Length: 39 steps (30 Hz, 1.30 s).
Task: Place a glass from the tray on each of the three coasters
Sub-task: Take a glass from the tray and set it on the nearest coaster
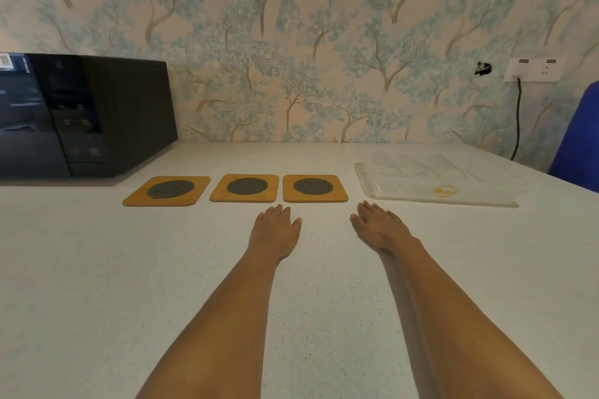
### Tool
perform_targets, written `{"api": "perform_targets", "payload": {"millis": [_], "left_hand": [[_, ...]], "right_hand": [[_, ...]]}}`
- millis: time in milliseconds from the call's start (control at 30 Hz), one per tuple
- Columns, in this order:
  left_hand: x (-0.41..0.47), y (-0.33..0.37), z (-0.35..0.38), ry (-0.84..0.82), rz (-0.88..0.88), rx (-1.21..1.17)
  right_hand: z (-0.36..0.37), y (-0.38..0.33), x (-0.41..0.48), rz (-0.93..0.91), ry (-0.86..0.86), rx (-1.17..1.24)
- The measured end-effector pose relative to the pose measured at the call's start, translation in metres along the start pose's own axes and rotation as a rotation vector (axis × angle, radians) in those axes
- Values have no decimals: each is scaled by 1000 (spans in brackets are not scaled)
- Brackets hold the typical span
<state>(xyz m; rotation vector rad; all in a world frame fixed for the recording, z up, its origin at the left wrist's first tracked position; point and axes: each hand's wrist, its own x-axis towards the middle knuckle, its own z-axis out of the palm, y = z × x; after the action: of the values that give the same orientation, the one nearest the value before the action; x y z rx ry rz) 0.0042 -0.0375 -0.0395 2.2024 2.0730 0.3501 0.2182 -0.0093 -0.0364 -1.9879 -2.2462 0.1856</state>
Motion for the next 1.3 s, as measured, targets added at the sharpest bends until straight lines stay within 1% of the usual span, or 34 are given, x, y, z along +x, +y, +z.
{"api": "perform_targets", "payload": {"millis": [267,367,533,733,900,1000,1067,1167,1300], "left_hand": [[3,-1,0,25,7,-8],[8,-2,1,29,20,-16],[19,-1,3,72,41,-18],[32,3,4,138,77,-1],[50,8,8,175,87,8],[62,12,11,180,72,-1],[69,13,12,182,58,-11],[78,15,14,199,45,-22],[84,15,16,178,36,-42]], "right_hand": [[1,1,2,-9,35,17],[1,2,2,-7,83,34],[0,1,4,-1,260,121],[-24,3,23,-10,588,196],[-53,12,50,63,700,229],[-69,24,69,159,676,263],[-75,31,80,234,600,280],[-81,39,95,348,479,243],[-82,42,109,429,370,220]]}}
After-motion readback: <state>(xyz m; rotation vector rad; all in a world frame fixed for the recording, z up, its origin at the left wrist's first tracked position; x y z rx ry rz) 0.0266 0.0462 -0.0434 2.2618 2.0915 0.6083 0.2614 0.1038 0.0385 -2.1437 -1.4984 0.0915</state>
